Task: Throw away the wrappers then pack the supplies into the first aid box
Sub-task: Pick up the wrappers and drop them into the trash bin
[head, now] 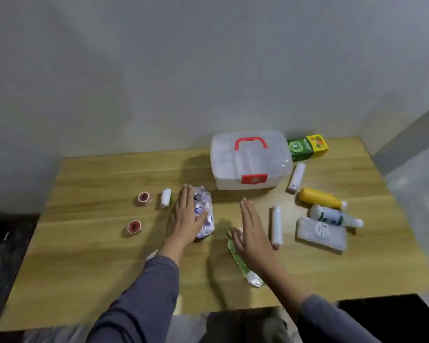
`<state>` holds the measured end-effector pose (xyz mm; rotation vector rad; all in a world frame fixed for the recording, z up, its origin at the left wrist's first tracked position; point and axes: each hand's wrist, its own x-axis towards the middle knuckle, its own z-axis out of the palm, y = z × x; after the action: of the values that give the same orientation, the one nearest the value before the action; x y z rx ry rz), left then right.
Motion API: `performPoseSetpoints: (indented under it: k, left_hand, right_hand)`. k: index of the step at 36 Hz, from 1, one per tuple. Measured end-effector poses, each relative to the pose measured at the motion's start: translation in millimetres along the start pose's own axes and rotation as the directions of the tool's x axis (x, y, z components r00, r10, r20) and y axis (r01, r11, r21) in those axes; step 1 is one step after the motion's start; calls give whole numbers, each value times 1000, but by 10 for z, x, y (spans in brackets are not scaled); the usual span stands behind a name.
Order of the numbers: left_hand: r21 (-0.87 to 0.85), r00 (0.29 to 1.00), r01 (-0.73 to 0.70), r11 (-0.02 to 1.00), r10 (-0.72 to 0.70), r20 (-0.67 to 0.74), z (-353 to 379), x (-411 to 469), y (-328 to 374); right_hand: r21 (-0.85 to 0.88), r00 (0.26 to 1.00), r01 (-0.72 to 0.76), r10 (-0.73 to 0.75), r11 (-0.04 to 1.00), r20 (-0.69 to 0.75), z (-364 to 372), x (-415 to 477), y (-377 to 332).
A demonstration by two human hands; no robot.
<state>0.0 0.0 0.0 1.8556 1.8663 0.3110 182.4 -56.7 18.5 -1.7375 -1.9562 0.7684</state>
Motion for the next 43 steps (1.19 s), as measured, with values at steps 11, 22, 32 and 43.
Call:
performPoseSetpoints:
  k: [11,22,32,43]
  left_hand:
    - [-49,993,96,994,-92,76,230,174,-30]
    - [-278,993,118,953,-118,18,220,279,9]
    - [-422,977,204,883,-153,152,16,273,-76]
    - [-589,965,187,786,-258,-37,-743,209,-122]
  right_hand:
    - [-234,988,-133,148,963,49,446,-284,341]
    - [-87,980,-173,163,981,-111,425,-190,313]
    - [192,957,-288,287,938,32,277,20,172]
    - [235,993,-108,94,966,70,33,303,-398]
